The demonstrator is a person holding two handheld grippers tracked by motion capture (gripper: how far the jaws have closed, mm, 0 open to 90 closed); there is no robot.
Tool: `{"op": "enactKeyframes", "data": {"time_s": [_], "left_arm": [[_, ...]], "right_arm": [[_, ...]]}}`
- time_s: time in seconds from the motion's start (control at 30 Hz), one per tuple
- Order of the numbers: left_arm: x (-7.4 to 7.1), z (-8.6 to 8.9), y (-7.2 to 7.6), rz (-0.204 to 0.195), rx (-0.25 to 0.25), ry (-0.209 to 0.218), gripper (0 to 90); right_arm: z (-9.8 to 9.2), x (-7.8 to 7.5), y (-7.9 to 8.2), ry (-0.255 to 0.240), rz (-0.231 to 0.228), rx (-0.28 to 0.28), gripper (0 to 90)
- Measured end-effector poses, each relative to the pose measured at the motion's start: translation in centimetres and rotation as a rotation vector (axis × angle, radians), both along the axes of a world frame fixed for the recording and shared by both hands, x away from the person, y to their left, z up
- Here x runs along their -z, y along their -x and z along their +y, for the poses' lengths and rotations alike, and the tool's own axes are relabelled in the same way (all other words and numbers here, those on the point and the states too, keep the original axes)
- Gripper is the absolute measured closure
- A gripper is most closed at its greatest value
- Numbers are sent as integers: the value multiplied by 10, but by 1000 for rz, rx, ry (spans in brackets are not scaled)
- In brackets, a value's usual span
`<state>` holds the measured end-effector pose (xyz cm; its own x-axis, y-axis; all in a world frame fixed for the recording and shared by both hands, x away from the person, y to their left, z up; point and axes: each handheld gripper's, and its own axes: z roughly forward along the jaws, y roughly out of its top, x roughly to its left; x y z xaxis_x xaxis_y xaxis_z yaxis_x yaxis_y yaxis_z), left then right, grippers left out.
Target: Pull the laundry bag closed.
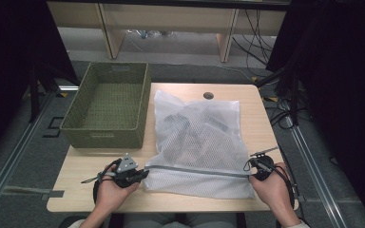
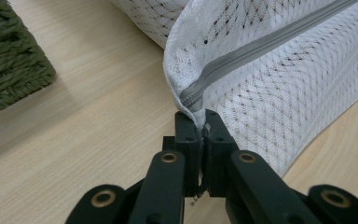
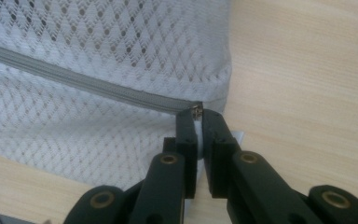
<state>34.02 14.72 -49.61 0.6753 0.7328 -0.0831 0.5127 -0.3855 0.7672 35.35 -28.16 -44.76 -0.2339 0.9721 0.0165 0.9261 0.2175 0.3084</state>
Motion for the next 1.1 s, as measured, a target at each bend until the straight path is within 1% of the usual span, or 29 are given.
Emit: {"op": "enactKeyframes", "data": {"time_s": [0.07, 0.1, 0.13, 0.17, 0.2, 0.23, 0.27, 0.33, 0.37, 0.4, 0.43, 0.47, 0.5, 0.53, 0.57, 0.6, 0.67, 0.7, 0.73, 0.77, 0.8, 0.83, 0.87, 0.9, 0.93, 0.97, 1.0, 1.03, 1.1], "left_arm": [[1, -1, -1, -4, 13, 1, 860], [1, 0, -1, -5, 19, -7, 854], [1, -1, 0, -2, 14, -3, 848], [0, -1, 0, -2, 21, -1, 848], [-1, 1, 0, 7, 32, -16, 847], [-1, 0, 0, 3, 23, -10, 845], [-1, 0, 0, -3, 23, -10, 843], [-1, 1, 0, 4, 30, -14, 841], [-1, 0, 0, -15, 15, -11, 840], [-1, 0, 0, -15, 15, -11, 839], [-1, 0, 0, -13, 21, 1, 837], [-2, 1, 0, -7, 23, -12, 836], [-3, 2, 0, -2, 26, -14, 835], [-2, 1, 0, -14, 17, -11, 833], [-2, 1, 0, -14, 17, -11, 830], [-3, 1, 1, -20, 12, 0, 824], [-3, 1, 0, -15, 15, 0, 811], [-3, 2, 1, -20, 6, 8, 811], [-4, 2, 0, -24, 8, 32, 799], [-6, 4, 0, -34, 17, 39, 745], [-7, 5, 0, -40, 20, 27, 706], [-7, 5, 0, -45, 19, 79, 654], [-7, 5, 0, -45, 19, 79, 613], [-8, 6, 0, -40, 17, 73, 613], [-10, 9, 0, -45, 31, 64, 591], [-11, 9, 1, -44, 30, 76, 566], [-11, 9, 2, -46, 26, 98, 550], [-13, 9, 2, -57, 36, 100, 513], [-14, 10, 2, -64, 32, 105, 475]], "right_arm": [[1, 1, 0, -2, -5, -6, 853], [2, 1, 0, -7, -7, -12, 841], [4, 3, 1, -1, -26, -50, 829], [4, 3, 1, -1, -26, -50, 829], [6, 3, 1, -10, -34, -64, 822], [10, 2, 2, -12, -27, -50, 813], [13, 1, 4, -30, -31, -68, 788], [19, 0, 6, -43, -28, -71, 772], [20, -1, 6, -61, -27, -83, 757], [20, -1, 6, -61, -27, -83, 757], [22, -2, 8, -74, -33, -81, 738], [24, -3, 8, -101, -37, -81, 728], [24, -5, 9, -127, -44, -84, 723], [25, -8, 10, -141, -49, -87, 724], [25, -8, 10, -141, -49, -87, 724], [24, -12, 12, -139, -95, -110, 723], [24, -13, 12, -143, -102, -106, 720], [22, -14, 11, -150, -114, -102, 718], [20, -14, 10, -152, -128, -82, 716], [14, -13, 7, -156, -155, -57, 712], [11, -13, 6, -157, -168, -64, 710], [8, -14, 6, -155, -180, -56, 707], [8, -14, 6, -155, -180, -56, 707], [4, -14, 4, -161, -218, -33, 692], [3, -15, 4, -168, -243, -8, 676], [0, -16, 3, -164, -268, 10, 673], [-2, -16, 2, -170, -285, 13, 671], [-5, -16, 0, -173, -293, 31, 663], [-6, -17, 0, -163, -283, 35, 661]]}}
